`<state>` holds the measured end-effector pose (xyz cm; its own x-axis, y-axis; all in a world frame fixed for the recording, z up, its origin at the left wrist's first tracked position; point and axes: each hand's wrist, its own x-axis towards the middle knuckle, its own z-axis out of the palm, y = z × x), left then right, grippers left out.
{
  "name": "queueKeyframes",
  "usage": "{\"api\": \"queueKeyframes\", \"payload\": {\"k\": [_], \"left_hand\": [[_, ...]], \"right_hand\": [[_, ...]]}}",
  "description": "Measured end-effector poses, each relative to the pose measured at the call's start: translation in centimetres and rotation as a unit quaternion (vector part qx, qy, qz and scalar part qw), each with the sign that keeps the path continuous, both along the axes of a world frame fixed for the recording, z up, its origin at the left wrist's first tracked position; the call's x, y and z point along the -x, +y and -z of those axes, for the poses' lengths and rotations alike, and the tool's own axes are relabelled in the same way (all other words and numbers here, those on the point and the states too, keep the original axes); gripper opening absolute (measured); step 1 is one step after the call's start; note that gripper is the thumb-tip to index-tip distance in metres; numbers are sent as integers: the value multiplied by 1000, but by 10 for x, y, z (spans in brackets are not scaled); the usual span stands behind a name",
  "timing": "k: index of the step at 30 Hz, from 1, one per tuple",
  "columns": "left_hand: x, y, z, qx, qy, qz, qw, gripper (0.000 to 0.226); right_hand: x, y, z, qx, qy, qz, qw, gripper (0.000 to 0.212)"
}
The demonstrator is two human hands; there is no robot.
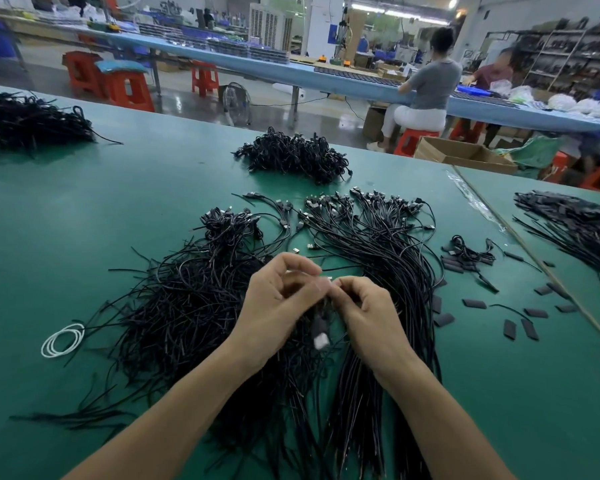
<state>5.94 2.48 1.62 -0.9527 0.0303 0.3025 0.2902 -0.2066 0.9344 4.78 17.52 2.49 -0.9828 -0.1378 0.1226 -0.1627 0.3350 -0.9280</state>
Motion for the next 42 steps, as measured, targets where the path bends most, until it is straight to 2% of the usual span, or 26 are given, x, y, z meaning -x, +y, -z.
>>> {"api": "queueKeyframes", "payload": {"k": [2,4,9,15,19,21,25,29,31,35,37,39,42], "left_hand": [[2,0,6,126,16,-82,989,30],[3,1,10,190,17,-131,973,39],[2,4,10,167,-34,-96,981,33],[1,0,12,83,-88,-70,990,27],[-1,0,4,-81,-113,-56,989,13],[-1,-1,-4,-145,-121,-31,982,17],[0,-3,-8,-157,-124,-25,979,26],[1,-6,-5,-244,-116,26,963,31],[2,-7,-1,-206,-76,34,975,36],[0,-7,4,-26,12,-45,999,50],[0,-8,9,74,6,-89,993,52],[-1,-7,14,149,-22,-82,985,49],[-2,-5,20,183,-81,-39,979,35]], "right_hand": [[2,2,-2,2,21,25,999,10],[3,2,-3,-6,40,34,999,14],[0,0,-4,14,48,18,999,19],[-4,-2,-2,10,46,0,999,22],[-3,-4,-2,-7,42,-4,999,18],[-3,-5,-1,-9,32,-8,999,15],[-7,-8,1,4,17,-33,999,16],[-7,-12,0,4,13,-45,999,21],[-7,-11,-1,-13,21,-48,999,16],[-5,-4,-3,-58,47,-25,997,17],[-3,-2,-3,-49,58,-2,997,20],[-2,0,-4,-37,66,11,997,20],[-2,0,-3,-40,79,12,996,21]]}}
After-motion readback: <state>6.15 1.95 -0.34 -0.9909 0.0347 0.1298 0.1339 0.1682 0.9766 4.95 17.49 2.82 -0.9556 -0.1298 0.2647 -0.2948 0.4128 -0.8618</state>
